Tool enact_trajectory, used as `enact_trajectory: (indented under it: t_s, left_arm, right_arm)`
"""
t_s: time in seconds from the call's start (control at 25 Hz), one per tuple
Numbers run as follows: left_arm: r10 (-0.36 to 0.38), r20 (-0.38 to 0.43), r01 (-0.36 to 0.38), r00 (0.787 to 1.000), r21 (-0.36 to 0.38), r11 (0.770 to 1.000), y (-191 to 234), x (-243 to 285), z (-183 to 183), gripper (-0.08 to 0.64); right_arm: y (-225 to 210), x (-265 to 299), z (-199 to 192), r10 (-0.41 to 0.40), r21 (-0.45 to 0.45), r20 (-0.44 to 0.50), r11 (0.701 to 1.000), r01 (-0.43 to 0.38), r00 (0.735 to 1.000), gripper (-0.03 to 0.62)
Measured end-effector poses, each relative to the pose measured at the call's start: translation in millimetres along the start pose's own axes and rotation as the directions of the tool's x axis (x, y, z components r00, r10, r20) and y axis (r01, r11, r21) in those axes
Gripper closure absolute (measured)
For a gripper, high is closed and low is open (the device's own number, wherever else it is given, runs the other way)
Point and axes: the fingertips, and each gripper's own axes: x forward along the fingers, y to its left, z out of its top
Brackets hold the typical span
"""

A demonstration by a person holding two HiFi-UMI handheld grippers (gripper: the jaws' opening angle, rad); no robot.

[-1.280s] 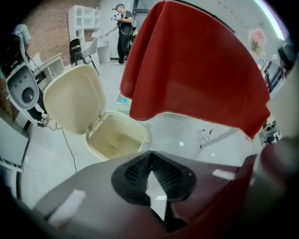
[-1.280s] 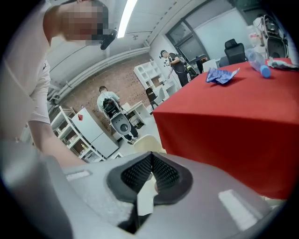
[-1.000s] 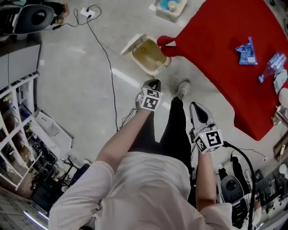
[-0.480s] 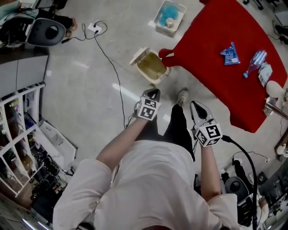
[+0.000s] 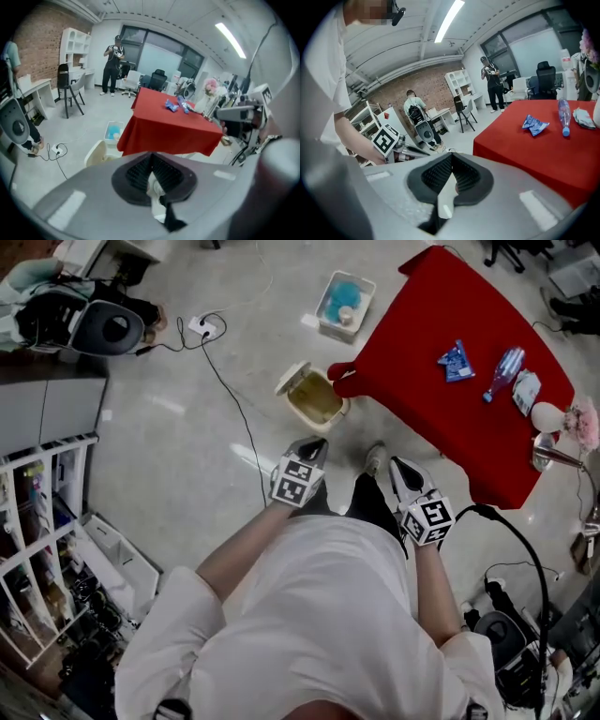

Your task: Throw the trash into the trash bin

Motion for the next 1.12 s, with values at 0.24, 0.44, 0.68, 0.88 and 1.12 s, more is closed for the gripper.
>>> enact_trajectory:
  t_s: [0.24, 0.44, 0.68, 0.88, 1.12]
  left_arm:
    - [0.014, 0.112, -0.014, 0.994, -0.004, 1.0, 9, -48, 30, 0.557]
    - [0.01, 0.175, -0.012, 0.985, 0.009, 1.0, 8, -80, 44, 0.557]
    - [0.002, 0.203, -0.003, 0.979, 0.004, 1.0, 9, -96, 49, 0.557]
    - [-0.013, 0.206, 0.013, 0.978, 0.0, 1.0, 9, -97, 49, 0.557]
    - [-0.047, 0.201, 0.038, 0.979, 0.048, 0.998, 11, -100, 51, 0.557]
  right_arm:
    - [11, -13, 16, -0.005, -0.006, 0.033, 1.0, 0.005, 0.999, 0.592]
    - [18, -19, 26, -0.001, -0.023, 0.053, 1.0, 0.003, 0.999, 0.592]
    - [27, -16, 34, -0.007, -0.034, 0.067, 0.999, 0.009, 0.998, 0.592]
    - [33, -13, 36, -0.007, -0.042, 0.068, 0.999, 0.01, 0.998, 0.592]
    - [39, -9, 36, -0.031, -0.041, 0.072, 0.999, 0.034, 0.997, 0.592]
